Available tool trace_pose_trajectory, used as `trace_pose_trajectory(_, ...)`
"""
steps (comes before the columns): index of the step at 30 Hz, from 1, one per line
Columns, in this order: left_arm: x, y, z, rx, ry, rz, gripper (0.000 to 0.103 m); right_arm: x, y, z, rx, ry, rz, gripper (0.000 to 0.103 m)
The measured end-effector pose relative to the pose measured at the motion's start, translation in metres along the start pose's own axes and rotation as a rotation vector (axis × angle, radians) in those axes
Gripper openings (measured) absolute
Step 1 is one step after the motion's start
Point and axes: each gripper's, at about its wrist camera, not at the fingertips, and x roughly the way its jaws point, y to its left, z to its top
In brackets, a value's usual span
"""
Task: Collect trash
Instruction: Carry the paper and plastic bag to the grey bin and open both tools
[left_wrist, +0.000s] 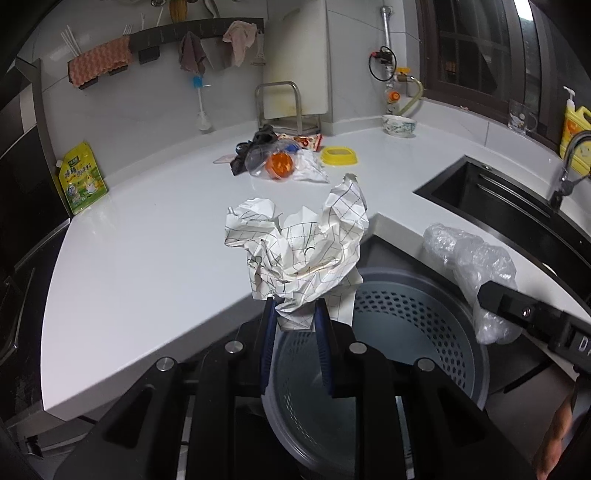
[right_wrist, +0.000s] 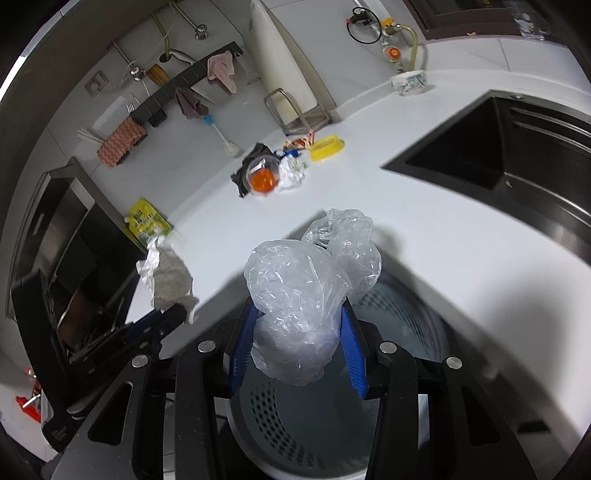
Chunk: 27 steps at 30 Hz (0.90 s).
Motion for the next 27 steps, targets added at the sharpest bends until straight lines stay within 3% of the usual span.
trace_pose_trajectory(7, 0.0, -0.018, -0.02, 0.04, 0.037, -0.042, 0.021, -0.001, -0.002, -0.028, -0.011, 0.034, -0.041, 0.043)
trace_pose_trajectory(19, 0.008, -0.019, -0.03, 0.015, 0.097, -0.067, 0.025, 0.009, -0.021, -0.047, 0.04, 0.095, -0.078, 0.043)
trace_pose_trajectory(21, 0.008, -0.018, -0.03, 0.012, 0.1, -0.064, 0.035, 0.011, -0.019, -0.048, 0.031, 0.107, -0.075, 0.046)
trace_pose_trajectory(22, 0.007, -0.017, -0.031, 0.01, 0.099, -0.059, 0.04, 0.011, -0.018, -0.048, 0.028, 0.109, -0.075, 0.053)
trace_pose_trajectory(24, 0.003, -0.013, -0.031, -0.006, 0.085, -0.047, 0.068, 0.008, -0.016, -0.048, 0.021, 0.097, -0.083, 0.062)
trace_pose_trajectory(27, -0.003, -0.006, -0.029, -0.023, 0.062, -0.045, 0.069, 0.005, -0.016, -0.047, 0.022, 0.087, -0.093, 0.062)
